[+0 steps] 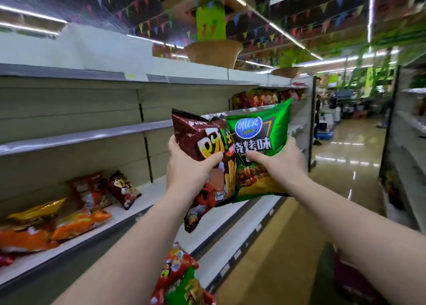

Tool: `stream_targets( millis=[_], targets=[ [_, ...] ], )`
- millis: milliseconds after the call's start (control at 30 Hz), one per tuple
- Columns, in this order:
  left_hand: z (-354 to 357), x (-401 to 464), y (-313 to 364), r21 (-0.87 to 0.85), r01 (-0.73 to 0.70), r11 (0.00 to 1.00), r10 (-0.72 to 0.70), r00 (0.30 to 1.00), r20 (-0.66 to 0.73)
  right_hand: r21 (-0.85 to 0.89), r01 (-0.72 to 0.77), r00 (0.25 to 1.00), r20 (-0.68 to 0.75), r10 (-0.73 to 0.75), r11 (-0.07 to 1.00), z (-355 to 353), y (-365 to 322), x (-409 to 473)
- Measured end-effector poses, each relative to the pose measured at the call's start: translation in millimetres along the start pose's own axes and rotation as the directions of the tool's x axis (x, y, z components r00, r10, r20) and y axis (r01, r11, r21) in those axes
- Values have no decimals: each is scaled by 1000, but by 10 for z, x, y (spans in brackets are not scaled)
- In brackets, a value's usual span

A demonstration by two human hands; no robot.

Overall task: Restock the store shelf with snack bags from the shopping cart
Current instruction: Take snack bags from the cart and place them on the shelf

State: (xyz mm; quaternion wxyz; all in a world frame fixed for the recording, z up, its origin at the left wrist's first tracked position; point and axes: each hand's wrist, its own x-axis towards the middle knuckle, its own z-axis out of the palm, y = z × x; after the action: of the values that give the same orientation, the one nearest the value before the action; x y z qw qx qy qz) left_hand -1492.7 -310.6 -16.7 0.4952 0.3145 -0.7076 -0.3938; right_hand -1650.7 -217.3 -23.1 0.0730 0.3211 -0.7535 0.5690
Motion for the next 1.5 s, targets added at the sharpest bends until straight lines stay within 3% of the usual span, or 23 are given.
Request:
stream_targets(
  millis=[900,1333,1500],
  targets=[
    [2424,2418,-582,-16,-21,1000,22,997,76,-51,-55,992,-114,49,997,702,1329,2926],
    [3846,3441,-776,26,-30,999,30,1000,5,-5,-24,999,-34,23,1000,885,2238,4609],
    [4093,3838,-850,15,-13,1000,13,1000,-14,26,-23,1000,-11,24,999,1092,2437,5115]
  ],
)
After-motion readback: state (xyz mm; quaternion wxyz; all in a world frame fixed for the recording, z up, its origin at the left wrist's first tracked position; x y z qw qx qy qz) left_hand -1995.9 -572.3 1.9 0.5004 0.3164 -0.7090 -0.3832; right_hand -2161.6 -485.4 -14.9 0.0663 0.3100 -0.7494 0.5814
